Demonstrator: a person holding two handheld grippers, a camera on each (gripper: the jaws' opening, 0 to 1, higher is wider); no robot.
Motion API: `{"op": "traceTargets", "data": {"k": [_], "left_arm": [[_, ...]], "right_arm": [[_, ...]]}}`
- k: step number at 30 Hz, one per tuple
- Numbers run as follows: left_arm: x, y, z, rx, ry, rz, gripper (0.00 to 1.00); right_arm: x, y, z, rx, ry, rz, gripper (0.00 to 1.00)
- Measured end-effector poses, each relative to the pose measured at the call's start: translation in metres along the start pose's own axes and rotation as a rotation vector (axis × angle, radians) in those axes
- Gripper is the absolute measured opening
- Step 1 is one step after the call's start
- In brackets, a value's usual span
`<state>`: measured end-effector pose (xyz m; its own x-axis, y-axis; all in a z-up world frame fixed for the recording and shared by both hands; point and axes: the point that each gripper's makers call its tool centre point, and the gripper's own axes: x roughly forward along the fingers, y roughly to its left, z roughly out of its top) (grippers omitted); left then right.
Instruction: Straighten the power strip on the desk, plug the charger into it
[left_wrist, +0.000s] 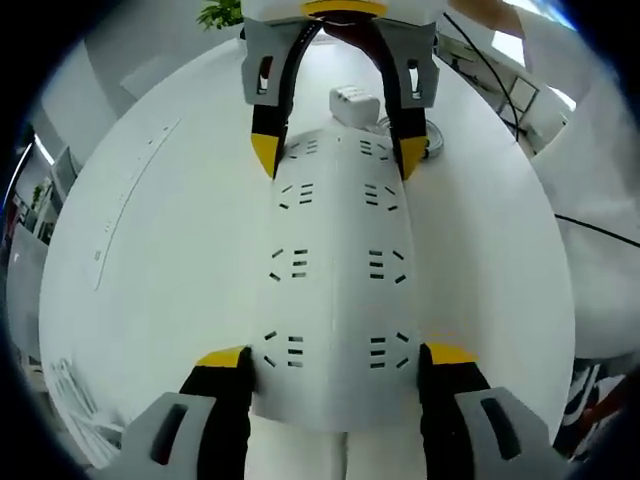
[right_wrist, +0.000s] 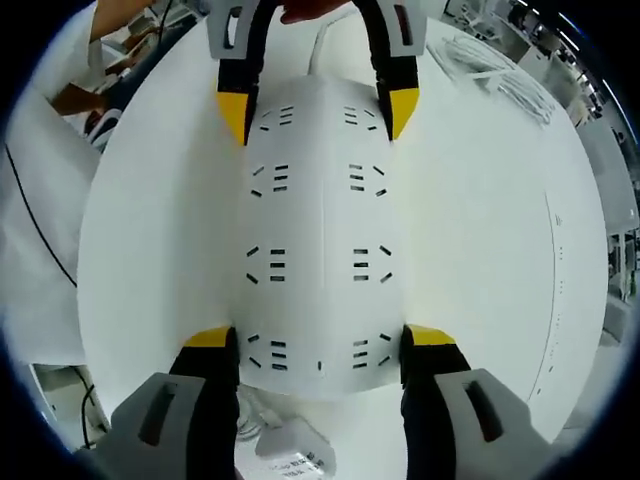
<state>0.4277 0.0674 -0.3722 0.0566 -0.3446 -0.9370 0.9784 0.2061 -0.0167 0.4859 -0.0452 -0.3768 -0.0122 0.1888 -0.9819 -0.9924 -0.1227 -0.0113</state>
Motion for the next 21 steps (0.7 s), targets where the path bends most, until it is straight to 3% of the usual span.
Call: {"op": "traceTargets", "data": {"k": [9, 21], "left_arm": [[0.002, 0.014, -0.003, 0.008, 0.018, -0.005, 0.68], [0.004, 0.02, 0.0, 0.044, 0.05, -0.014, 0.68]], "right_arm": [[-0.001, 0.022, -0.004, 0.032, -0.013, -0.021, 0.64], [-0.003, 0.034, -0.007, 0.089, -0.022, -0.046, 0.64]]}}
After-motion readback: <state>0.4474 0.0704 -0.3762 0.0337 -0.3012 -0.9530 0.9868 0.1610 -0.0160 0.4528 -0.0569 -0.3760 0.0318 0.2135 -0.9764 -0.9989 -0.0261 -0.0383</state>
